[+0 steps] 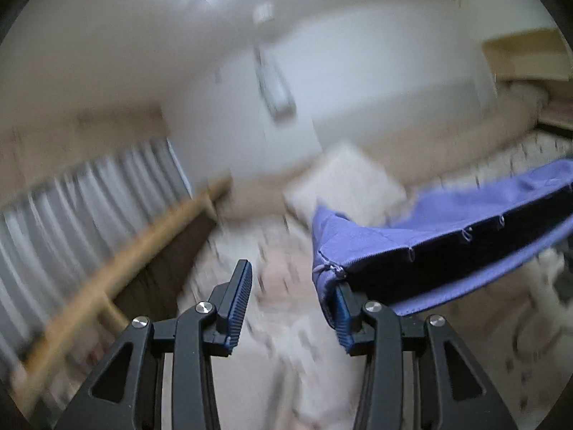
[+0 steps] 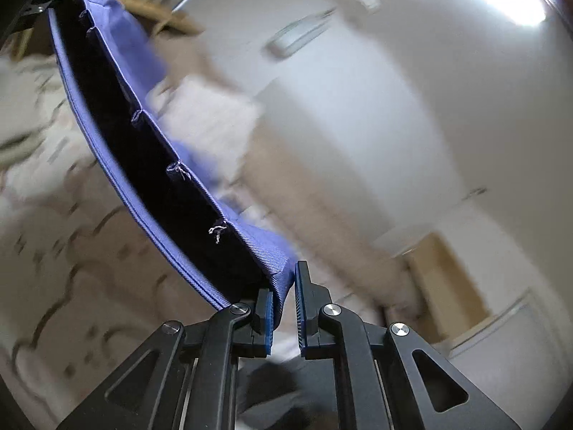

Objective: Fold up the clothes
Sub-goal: 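Lower the skirt onto the bed and open both tools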

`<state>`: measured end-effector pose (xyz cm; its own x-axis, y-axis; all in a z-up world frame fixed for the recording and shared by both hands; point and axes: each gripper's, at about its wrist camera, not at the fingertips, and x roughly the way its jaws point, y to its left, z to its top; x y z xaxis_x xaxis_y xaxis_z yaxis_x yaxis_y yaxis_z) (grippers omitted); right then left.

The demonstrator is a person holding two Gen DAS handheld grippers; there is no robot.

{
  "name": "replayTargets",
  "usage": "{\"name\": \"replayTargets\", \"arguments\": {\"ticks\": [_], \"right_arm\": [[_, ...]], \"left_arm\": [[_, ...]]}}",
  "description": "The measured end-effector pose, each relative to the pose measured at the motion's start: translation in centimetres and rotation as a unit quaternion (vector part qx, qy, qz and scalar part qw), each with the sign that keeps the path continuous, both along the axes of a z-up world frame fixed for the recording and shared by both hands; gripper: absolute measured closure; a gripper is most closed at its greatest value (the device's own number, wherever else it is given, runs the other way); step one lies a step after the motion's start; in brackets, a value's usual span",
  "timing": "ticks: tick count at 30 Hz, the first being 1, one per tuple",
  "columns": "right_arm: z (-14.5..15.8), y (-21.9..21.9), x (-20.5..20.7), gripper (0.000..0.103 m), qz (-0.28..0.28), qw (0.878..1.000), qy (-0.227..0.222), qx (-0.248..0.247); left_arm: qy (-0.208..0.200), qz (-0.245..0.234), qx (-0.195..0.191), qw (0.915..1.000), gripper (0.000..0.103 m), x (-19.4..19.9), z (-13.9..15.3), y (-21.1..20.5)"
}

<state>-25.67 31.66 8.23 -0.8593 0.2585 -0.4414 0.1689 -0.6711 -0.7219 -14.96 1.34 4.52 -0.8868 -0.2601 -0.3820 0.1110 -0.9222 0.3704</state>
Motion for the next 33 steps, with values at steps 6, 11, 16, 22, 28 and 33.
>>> {"name": "replayTargets", "arguments": {"ticks": [6, 11, 16, 22, 28, 33], "right_arm": [[-20.9, -1.6, 5.7, 0.096, -0.005, 0.987, -0.153, 0.043], [-29.6, -2.3, 8.7, 0.096, -0.012, 0.974, -0.217, 0.067], [-29.6, -2.9, 11.6, 0.092, -0.02, 0.976, -0.207, 0.06], [-28.5, -1.9, 18.3, 0.063, -0.035, 0.975, -0.213, 0.054], [-30.4, -2.5, 21.2, 0.05, 0.01, 0.973, -0.19, 0.127], [-30.8, -3.8, 23.4, 0.037, 0.086, 0.965, -0.148, 0.199]], "left_arm": [[-0.211, 0.053, 0.055, 0.9744, 0.06, 2.7, -18.8, -1.0], [-0.279, 0.064, 0.054, 0.9568, 0.06, 5.5, -25.2, -0.1], [-0.272, 0.069, 0.077, 0.9566, 0.059, 6.6, -23.9, -0.5], [-0.285, 0.064, 0.089, 0.9522, 0.058, 10.8, -23.5, -0.7], [-0.307, 0.062, 0.076, 0.9467, 0.058, 12.0, -24.9, 0.4], [-0.323, 0.033, 0.083, 0.9421, 0.048, 13.3, -24.5, 1.0]]}}
